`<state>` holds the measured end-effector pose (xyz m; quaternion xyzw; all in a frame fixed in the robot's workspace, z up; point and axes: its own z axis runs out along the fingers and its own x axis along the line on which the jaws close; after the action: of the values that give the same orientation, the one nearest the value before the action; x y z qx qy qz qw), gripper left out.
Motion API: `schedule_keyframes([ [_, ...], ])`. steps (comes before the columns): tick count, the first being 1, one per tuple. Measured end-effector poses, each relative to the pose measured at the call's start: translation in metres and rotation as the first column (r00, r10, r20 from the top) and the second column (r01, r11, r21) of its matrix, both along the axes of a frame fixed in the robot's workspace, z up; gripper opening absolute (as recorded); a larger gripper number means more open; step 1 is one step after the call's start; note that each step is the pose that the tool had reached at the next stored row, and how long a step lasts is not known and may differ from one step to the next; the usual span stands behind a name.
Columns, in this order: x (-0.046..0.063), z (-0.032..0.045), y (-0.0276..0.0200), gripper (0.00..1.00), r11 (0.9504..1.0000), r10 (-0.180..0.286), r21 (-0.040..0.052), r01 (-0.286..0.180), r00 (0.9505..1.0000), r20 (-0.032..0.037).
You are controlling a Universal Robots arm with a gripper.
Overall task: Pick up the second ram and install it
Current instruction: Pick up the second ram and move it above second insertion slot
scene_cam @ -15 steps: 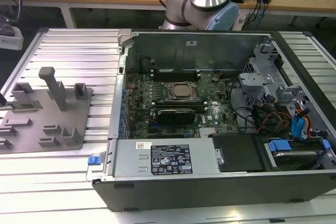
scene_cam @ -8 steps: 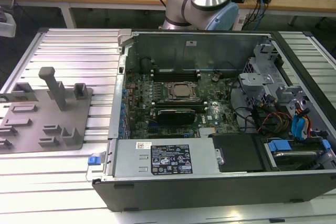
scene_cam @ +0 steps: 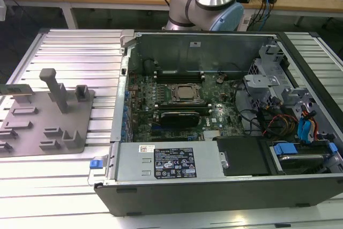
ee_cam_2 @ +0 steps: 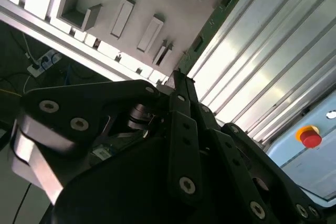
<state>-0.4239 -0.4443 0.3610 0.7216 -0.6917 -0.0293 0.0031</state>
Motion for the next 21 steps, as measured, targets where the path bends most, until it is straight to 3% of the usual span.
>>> schedule_keyframes([
  [13, 0.000, 0.0382, 0.0004, 0.09, 1.0000, 0.000, 0.0002, 0.000, 1.0000, 0.0000],
  [19, 0.000, 0.0439, 0.0004, 0.09, 1.0000, 0.000, 0.0000, 0.000, 1.0000, -0.0002],
  [20, 0.000, 0.0519, 0.0004, 0.09, 1.0000, 0.000, 0.0002, 0.000, 1.0000, 0.0000],
  [21, 0.000, 0.0541, 0.0004, 0.09, 1.0000, 0.000, 0.0002, 0.000, 1.0000, 0.0001],
])
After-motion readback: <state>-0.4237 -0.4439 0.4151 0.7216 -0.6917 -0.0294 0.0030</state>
